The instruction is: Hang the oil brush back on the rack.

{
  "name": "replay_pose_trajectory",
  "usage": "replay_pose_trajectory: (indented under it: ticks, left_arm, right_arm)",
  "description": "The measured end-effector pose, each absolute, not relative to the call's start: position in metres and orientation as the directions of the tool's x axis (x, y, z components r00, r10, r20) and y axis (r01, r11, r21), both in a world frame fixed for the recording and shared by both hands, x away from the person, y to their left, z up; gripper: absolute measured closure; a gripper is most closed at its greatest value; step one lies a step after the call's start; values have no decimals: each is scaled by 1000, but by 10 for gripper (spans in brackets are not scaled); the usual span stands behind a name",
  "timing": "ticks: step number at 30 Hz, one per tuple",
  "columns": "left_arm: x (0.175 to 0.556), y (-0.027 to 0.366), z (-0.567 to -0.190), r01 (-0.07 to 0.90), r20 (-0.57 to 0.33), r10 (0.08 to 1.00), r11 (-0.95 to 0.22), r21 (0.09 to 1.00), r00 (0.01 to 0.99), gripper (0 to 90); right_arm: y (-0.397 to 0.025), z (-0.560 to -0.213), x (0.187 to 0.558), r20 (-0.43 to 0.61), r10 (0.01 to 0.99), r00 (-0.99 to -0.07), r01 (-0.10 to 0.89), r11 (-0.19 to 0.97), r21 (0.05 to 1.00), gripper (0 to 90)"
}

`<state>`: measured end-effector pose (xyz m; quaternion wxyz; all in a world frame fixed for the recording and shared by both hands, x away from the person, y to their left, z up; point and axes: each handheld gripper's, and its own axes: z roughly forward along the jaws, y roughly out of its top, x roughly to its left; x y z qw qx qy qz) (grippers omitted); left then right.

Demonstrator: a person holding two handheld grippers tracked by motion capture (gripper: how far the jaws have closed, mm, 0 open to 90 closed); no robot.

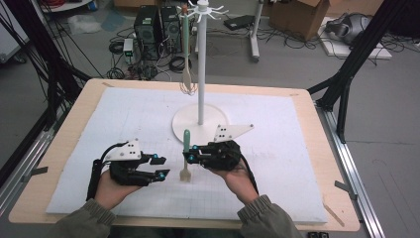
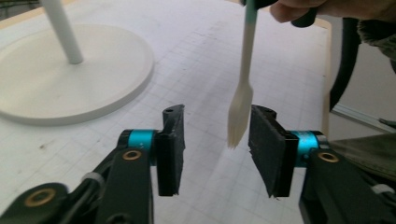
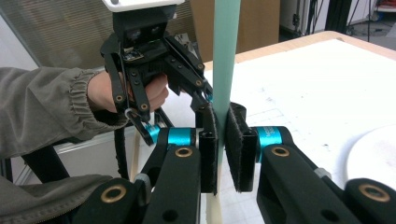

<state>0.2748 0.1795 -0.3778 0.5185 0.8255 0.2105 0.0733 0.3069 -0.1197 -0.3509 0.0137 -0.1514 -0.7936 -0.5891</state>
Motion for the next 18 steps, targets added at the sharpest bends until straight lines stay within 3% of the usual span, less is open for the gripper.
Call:
replay_pose_trajectory:
  ticks: [18]
  left_arm:
    - [271,214,-383,298,-54,563,-350,888,825,293]
  right_arm:
    - [-146,-328,331,191,263,-946,263,273,926,841]
